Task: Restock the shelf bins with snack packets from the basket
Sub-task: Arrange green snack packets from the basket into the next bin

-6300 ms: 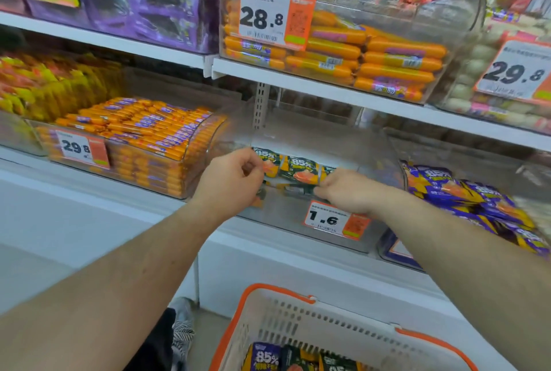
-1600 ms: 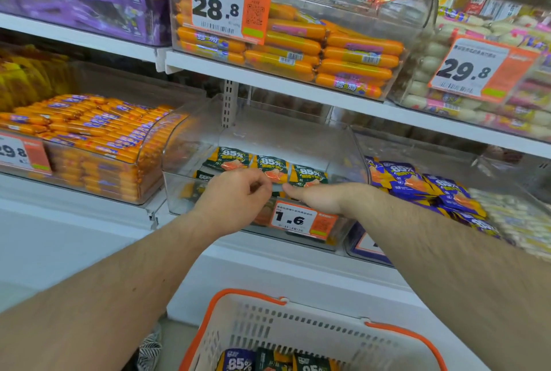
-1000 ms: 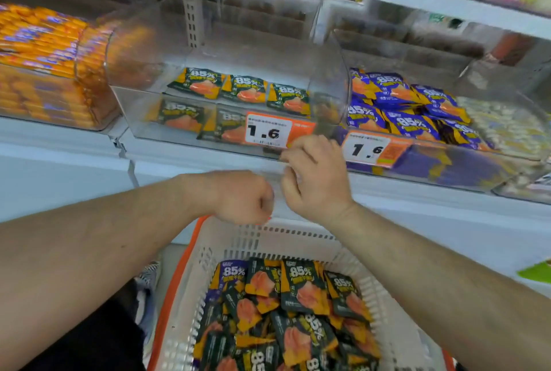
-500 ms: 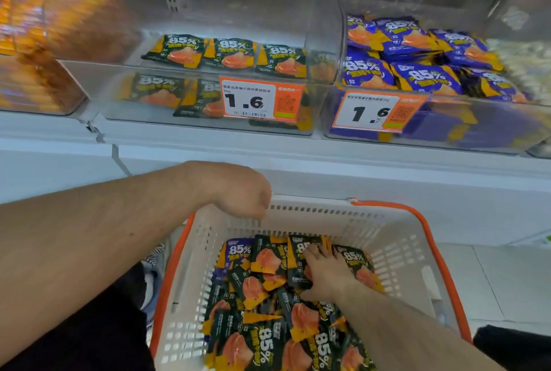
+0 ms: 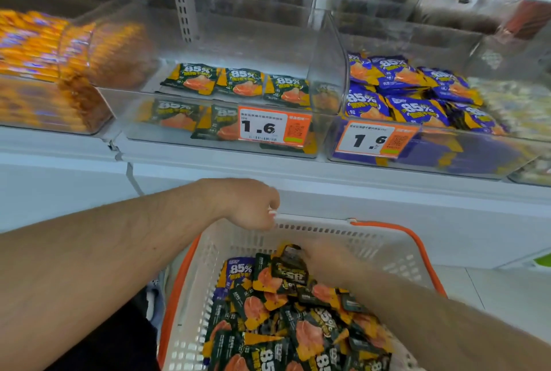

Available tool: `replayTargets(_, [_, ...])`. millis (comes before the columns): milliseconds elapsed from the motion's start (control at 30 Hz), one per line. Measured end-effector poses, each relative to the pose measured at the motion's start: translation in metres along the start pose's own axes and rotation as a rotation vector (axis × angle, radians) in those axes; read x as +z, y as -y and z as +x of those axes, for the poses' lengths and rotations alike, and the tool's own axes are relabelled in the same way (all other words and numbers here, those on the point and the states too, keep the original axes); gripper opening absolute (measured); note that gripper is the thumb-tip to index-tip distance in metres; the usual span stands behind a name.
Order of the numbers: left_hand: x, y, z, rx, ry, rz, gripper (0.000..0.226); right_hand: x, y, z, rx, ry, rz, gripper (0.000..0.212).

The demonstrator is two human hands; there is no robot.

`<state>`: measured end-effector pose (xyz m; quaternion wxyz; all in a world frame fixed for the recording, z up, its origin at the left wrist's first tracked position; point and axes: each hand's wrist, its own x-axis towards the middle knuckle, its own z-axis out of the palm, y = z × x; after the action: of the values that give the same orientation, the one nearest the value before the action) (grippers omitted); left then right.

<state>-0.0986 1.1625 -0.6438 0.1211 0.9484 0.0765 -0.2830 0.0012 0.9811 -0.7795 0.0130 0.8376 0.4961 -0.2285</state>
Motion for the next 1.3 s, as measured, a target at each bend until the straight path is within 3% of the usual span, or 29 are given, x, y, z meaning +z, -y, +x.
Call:
replayTargets(133, [-0.007, 0.011, -0.01, -0.034, -0.162, -0.201, 0.071, -0.08, 0.024, -0.008, -0.079, -0.078, 0.15, 0.027])
replayTargets(267, [-0.013, 0.032, -0.026, 0.114, -0.147, -0.487, 0.046, -0.133, 0.045, -0.017, -0.119, -0.16, 0.478, 0.028])
replayTargets(400, [-0.029, 0.042, -0.054, 0.186, -0.325, -0.757, 0.022, -0.159, 0.06, -0.036, -0.095, -0.263, 1.005, 0.031])
replayTargets(567, [-0.048, 0.054, -0.085, 0.244, -0.546, -0.859, 0.02, -0.186, 0.081, -0.06, -0.112, -0.233, 1.265, 0.018])
replayTargets(633, [-0.052, 0.056, -0.092, 0.27, -0.61, -0.893, 0.006, -0.198, 0.092, -0.063, -0.126, -0.201, 1.348, 0.015])
replayTargets(700, [-0.058, 0.054, -0.096, 0.273, -0.731, -0.979, 0.009, -0.214, 0.104, -0.064, -0.125, -0.191, 1.395, 0.009])
replayTargets(767, [-0.066, 0.056, -0.098, 0.174, -1.002, -1.06, 0.011, -0.236, 0.115, -0.064, -0.124, -0.231, 1.412, 0.012])
replayTargets(867, [-0.072, 0.08, -0.102, -0.105, -1.365, -0.945, 0.018, -0.27, 0.124, -0.054, -0.154, -0.406, 1.369, 0.015])
replayTargets(933, [-0.069, 0.104, -0.099, -0.261, -1.427, -0.778, 0.012, -0.289, 0.13, -0.041, -0.169, -0.511, 1.298, 0.02])
replayTargets(1033, [-0.065, 0.123, -0.093, -0.33, -1.363, -0.572, 0.016, -0.301, 0.138, -0.006, -0.134, -0.575, 0.764, 0.019])
replayTargets(1100, [-0.065, 0.126, -0.089, -0.318, -1.321, -0.459, 0.025, -0.3, 0.146, 0.025, -0.122, -0.526, 0.392, 0.032])
replayTargets(1200, [-0.06, 0.124, -0.085, -0.326, -1.284, -0.402, 0.029, -0.291, 0.153, 0.085, -0.13, -0.405, 0.106, 0.033])
replayTargets(1300, [-0.058, 0.122, -0.083, -0.376, -1.223, -0.359, 0.028, -0.284, 0.16, 0.137, -0.117, -0.351, -0.02, 0.038])
